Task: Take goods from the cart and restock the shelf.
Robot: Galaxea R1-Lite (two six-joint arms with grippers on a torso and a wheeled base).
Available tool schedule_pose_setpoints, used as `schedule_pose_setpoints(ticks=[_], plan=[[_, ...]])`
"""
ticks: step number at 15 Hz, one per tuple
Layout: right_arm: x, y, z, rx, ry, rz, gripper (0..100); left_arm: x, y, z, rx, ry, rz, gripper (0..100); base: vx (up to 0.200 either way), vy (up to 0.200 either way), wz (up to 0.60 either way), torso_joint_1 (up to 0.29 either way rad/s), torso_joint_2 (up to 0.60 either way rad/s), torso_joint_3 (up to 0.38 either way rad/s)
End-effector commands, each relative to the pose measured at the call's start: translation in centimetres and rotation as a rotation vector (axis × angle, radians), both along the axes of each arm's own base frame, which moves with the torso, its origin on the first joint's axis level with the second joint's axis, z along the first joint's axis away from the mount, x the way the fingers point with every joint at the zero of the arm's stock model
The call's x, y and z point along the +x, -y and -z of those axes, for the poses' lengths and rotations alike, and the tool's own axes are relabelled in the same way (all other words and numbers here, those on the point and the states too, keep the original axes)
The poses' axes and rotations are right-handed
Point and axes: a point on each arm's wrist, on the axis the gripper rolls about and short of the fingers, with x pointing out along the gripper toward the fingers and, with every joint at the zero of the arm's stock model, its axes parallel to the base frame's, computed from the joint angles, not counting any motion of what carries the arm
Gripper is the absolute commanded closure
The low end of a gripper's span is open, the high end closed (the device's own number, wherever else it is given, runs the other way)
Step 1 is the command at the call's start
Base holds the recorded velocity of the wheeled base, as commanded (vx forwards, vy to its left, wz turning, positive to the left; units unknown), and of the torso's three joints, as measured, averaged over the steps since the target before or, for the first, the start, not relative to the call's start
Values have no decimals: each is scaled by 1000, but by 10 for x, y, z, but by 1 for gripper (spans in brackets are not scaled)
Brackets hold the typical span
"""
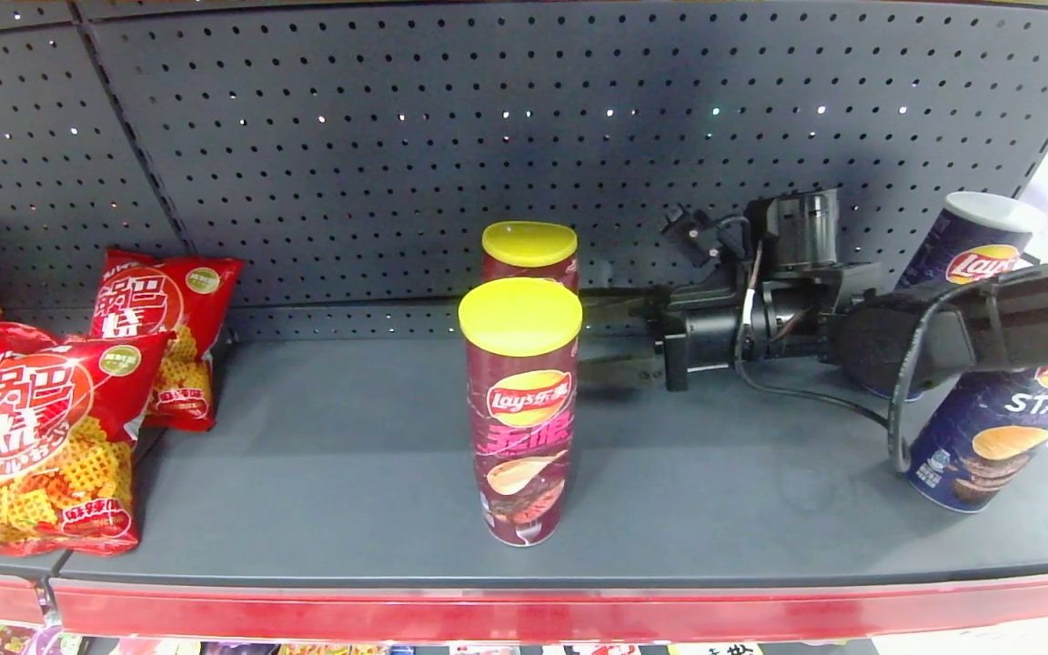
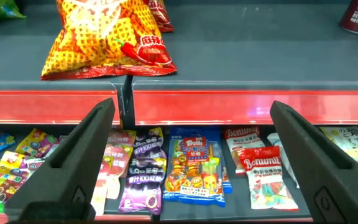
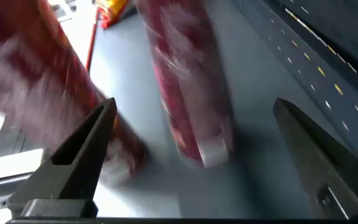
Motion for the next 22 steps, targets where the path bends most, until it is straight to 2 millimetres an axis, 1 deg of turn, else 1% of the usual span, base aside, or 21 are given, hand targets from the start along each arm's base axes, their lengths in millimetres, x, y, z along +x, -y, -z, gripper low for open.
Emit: schedule_pose_setpoints(ticks=[1,2,4,8,9,11,18,21,22], plan=[[-18,22,-10,3,2,29,0,0,0,0,0,-3,0,0,0,0,0,0,0,0],[-25,27,-11,-1,5,31,0,0,0,0,0,-1,0,0,0,0,0,0,0,0],[-36,28,-13,1,11,11,0,0,0,0,0,-1,0,0,0,0,0,0,0,0],[-56,13,-14,4,14,-69,0,0,0,0,0,-1,0,0,0,0,0,0,0,0],[-64,1,-16,6,19,-109,0,0,0,0,0,-1,0,0,0,0,0,0,0,0],[-72,-11,-16,5,20,-152,0,0,0,0,0,-1,0,0,0,0,0,0,0,0],[-84,-34,-12,0,26,-229,0,0,0,0,0,-3,0,0,0,0,0,0,0,0],[-85,-40,-12,1,32,-244,0,0,0,0,0,-3,0,0,0,0,0,0,0,0],[-85,-40,-12,0,30,-244,100,0,0,0,0,-1,0,0,0,0,0,0,0,0]])
